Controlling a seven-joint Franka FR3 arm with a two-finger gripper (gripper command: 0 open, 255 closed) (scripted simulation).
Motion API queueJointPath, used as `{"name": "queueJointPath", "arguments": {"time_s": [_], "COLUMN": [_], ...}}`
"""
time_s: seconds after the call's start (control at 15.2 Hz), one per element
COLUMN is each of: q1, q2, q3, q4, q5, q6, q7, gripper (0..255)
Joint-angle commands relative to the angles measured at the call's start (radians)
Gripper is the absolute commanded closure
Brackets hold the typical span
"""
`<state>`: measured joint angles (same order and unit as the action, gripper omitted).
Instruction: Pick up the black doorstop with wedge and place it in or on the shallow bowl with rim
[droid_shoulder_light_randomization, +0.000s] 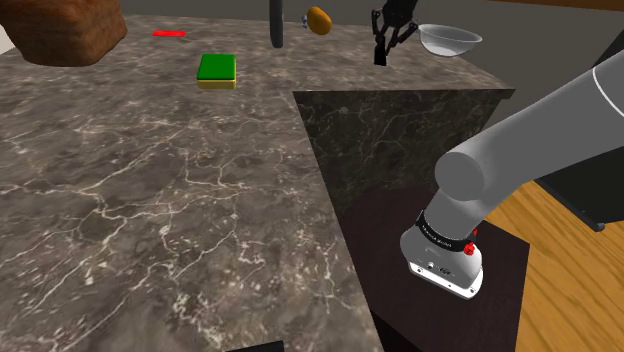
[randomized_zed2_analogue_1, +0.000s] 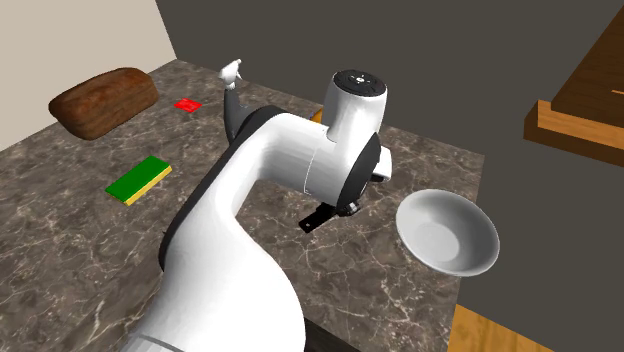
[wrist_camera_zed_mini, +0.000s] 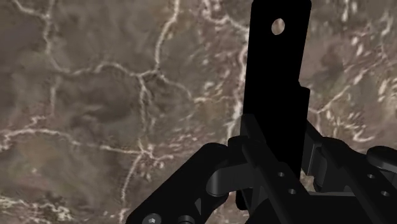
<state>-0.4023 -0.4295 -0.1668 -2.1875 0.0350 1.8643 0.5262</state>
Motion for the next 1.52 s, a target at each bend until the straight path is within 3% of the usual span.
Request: {"name": "queueJointPath", "arguments": {"time_s": [0.0,1.45], "q1": [0.001,0.009], "q2": [0.003,0.067], "q3": [0.001,0.002], "q4": [0.029,0.378], "q5": [0.0,0.009], "q6": [-0.028,-0.313], "q7": [0.002,0.018], "gripper": [255,255]}}
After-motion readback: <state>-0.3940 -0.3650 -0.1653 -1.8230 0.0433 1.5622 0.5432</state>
